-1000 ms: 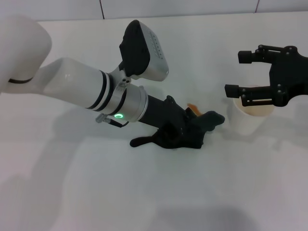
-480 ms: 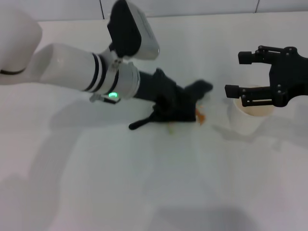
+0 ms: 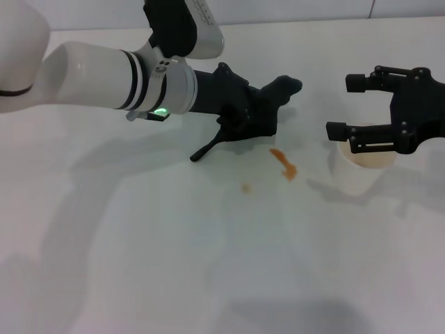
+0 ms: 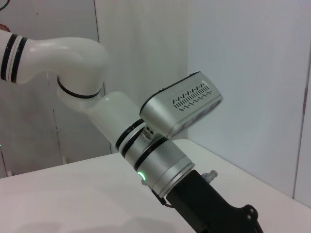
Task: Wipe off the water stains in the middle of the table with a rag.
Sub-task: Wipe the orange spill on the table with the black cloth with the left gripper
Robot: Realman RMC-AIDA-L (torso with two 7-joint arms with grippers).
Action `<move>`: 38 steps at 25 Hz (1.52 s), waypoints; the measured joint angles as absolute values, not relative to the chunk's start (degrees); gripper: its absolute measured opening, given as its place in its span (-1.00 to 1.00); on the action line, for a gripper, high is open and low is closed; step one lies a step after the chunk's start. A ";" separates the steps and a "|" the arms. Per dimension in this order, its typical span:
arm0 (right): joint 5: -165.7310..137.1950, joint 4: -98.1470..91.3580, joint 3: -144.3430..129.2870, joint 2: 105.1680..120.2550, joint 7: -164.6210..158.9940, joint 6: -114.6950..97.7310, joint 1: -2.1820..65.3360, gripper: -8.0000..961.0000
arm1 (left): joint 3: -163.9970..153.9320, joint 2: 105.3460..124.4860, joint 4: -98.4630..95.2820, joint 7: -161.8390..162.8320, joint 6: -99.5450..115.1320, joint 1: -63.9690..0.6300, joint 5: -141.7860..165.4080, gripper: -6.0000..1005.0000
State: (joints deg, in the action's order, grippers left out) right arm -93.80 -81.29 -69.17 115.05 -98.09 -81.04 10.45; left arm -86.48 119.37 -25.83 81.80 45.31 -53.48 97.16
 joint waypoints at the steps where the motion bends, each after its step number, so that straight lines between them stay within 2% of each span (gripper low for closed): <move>1: -93.80 -81.29 -69.17 115.05 -98.08 -81.03 10.45 0.78 | -86.54 119.43 -25.83 81.57 44.99 -53.50 97.17 -0.81; 14: -93.74 -81.68 -69.26 115.05 -98.09 -81.08 10.55 0.78 | -90.35 120.23 -25.47 81.78 44.64 -53.39 96.08 -0.81; 38: -93.44 -81.55 -69.79 115.05 -98.21 -81.56 10.35 0.78 | -106.27 120.38 -25.64 84.09 45.96 -54.63 88.43 -0.81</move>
